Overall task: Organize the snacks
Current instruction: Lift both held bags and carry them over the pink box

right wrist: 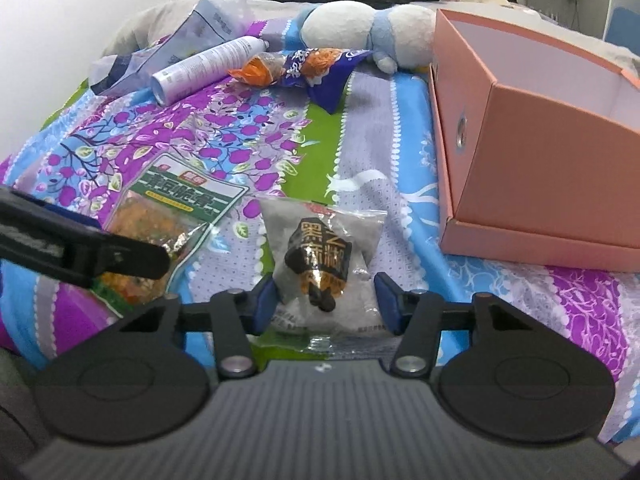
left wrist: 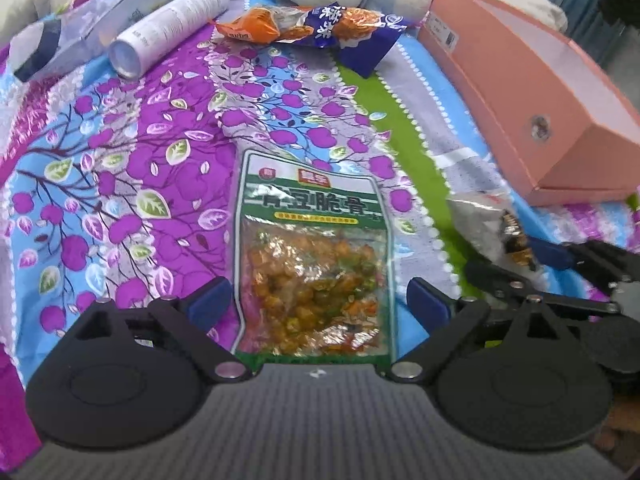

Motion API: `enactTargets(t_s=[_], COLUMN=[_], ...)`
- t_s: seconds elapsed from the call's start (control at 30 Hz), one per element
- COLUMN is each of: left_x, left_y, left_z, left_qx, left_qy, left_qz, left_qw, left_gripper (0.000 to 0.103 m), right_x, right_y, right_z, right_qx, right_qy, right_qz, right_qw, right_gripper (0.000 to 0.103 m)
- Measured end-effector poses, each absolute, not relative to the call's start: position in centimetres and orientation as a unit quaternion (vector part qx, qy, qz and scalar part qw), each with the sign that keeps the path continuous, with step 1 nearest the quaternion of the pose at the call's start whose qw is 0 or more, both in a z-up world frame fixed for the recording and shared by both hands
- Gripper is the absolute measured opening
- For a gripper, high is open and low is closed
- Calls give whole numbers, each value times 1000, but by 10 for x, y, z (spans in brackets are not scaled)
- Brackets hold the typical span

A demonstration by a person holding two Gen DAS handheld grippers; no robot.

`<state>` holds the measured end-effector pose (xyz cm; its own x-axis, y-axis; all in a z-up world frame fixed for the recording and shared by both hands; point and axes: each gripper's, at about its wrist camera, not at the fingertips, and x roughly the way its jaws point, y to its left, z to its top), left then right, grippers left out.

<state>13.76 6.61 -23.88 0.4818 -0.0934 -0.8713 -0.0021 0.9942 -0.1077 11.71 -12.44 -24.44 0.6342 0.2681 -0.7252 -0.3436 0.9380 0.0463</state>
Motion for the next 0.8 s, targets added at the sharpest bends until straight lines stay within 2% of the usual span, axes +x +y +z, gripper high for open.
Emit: enactTargets(t_s=[0.3, 0.6, 0.8], left_x=[147, 143, 135], left_y=[61, 54, 50], left_z=[-257, -249, -231], left_qx=[-33, -40, -55], left_qy=[505, 498, 485], left_qz=[-19, -12, -13], left_qw=[862, 866, 873], left_gripper=[94, 72, 71], right_x=[114, 114, 113], right_y=[-127, -140, -145], right_z=[-242, -235, -224], right_qx=[-54, -42, -35], right_qy=[394, 392, 382], right_qz=[168, 162, 165], right_qw=[902, 905, 909], right_gripper=[56, 55, 55])
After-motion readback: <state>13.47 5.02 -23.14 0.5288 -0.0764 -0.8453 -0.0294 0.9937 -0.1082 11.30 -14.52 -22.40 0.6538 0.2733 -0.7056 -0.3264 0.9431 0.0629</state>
